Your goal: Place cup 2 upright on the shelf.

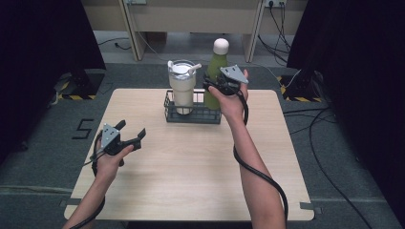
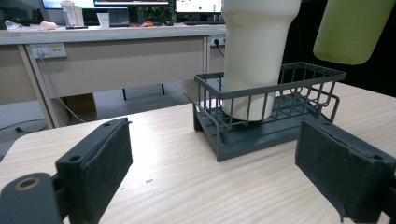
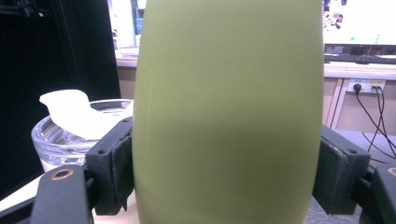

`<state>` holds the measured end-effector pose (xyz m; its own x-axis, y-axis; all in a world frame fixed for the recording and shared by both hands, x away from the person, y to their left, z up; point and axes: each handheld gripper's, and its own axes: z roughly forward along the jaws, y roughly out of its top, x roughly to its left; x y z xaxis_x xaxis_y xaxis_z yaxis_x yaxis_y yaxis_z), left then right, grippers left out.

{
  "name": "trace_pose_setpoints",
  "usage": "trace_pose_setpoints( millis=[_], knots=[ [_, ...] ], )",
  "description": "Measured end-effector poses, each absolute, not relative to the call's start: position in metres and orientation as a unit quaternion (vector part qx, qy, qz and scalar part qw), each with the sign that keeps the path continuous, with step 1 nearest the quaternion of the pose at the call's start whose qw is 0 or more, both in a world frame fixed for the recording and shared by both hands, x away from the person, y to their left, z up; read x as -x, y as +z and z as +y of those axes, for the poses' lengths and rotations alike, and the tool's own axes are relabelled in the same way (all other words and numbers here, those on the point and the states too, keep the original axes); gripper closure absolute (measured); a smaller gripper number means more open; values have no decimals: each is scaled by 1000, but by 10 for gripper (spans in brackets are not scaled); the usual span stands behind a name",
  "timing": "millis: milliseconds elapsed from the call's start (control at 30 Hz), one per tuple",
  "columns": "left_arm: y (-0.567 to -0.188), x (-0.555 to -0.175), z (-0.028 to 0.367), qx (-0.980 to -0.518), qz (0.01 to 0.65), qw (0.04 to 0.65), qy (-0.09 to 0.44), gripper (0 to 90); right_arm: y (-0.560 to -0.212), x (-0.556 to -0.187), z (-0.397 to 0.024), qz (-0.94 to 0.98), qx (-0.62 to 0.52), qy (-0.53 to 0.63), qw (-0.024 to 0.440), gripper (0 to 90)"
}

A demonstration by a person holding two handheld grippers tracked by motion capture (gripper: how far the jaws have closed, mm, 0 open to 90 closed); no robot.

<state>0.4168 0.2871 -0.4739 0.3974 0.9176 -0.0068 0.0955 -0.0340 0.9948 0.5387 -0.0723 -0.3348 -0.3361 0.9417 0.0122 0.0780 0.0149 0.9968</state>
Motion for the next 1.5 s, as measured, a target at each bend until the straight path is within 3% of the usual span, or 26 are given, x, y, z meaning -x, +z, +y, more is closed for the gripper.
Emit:
trace_pose_setpoints(
  millis=[1500],
  knots=[
    [-474,-417,289,-615,413,565,364,104,-344,-568,-60,607,-441,543,377,219]
  ],
)
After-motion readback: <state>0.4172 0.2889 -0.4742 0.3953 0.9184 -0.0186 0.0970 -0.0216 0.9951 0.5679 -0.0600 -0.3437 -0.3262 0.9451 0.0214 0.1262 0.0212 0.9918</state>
